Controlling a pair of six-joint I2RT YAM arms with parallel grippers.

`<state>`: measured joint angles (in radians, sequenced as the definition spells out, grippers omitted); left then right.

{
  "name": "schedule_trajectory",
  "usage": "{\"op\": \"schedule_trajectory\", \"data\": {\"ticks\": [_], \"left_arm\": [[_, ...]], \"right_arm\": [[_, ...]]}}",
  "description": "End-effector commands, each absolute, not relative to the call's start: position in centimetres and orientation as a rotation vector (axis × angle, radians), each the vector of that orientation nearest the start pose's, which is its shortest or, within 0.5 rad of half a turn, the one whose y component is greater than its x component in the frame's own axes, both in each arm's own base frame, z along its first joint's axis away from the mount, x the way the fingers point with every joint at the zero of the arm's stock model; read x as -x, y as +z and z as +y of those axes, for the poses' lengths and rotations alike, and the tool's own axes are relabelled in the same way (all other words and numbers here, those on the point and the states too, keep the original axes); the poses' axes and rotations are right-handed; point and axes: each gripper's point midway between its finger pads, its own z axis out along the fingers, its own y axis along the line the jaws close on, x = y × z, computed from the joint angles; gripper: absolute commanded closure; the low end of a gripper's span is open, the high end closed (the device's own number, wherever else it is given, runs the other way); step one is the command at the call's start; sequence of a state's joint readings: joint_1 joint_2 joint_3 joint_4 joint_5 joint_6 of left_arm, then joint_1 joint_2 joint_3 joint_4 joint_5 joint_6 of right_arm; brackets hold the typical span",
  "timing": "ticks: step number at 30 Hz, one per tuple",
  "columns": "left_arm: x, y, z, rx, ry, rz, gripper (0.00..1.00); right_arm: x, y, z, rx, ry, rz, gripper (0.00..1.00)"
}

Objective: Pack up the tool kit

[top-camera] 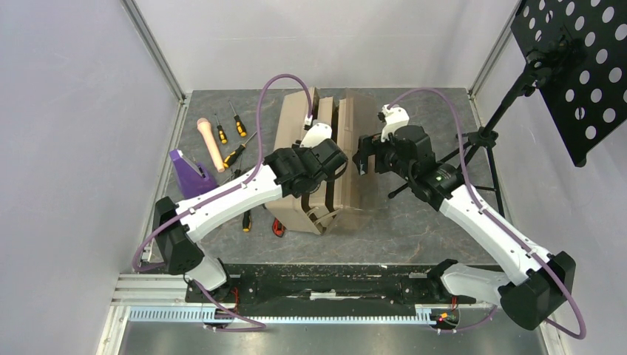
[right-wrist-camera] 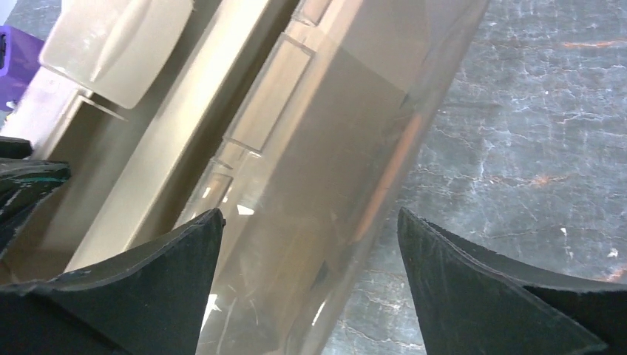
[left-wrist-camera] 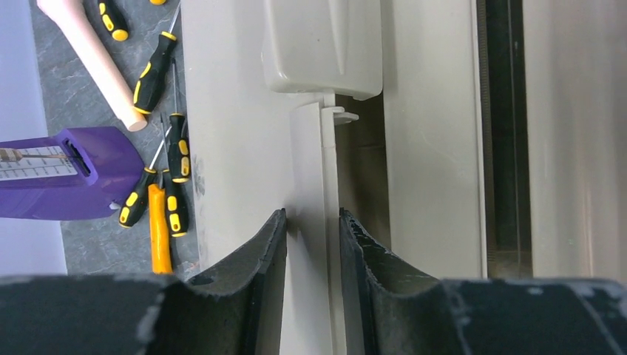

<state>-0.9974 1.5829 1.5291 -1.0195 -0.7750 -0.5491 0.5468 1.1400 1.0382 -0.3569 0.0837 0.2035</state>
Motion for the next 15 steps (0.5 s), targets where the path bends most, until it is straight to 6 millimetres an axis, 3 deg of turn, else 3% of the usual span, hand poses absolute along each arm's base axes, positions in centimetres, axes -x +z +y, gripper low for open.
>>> {"op": "schedule_trajectory", "data": {"ticks": [1,5,10,15], "left_arm": [[-28.3,23.4,-24.7,-0.118,0.036,2.231,0.79],[-29.0,23.5,-24.4,-0.062,-0.043,2.237,0.86],[-29.8,22.9,-23.8,-0.004,-0.129,2.257,0.91],[-29.9,22.1,-23.0,0.007,-0.121,2.278,0.91]], "right_arm": [[-31.6,25.5,19.7,0.274,0.400,2.015,0.08],[-32.2,24.2,18.3,0.244,0.299,2.040,0.02],[-32.4,23.1,18.0,0.206,0.350,2.059,0.02],[-32.4,26.2,19.6,0.224,0.444,1.993,0.02]]}}
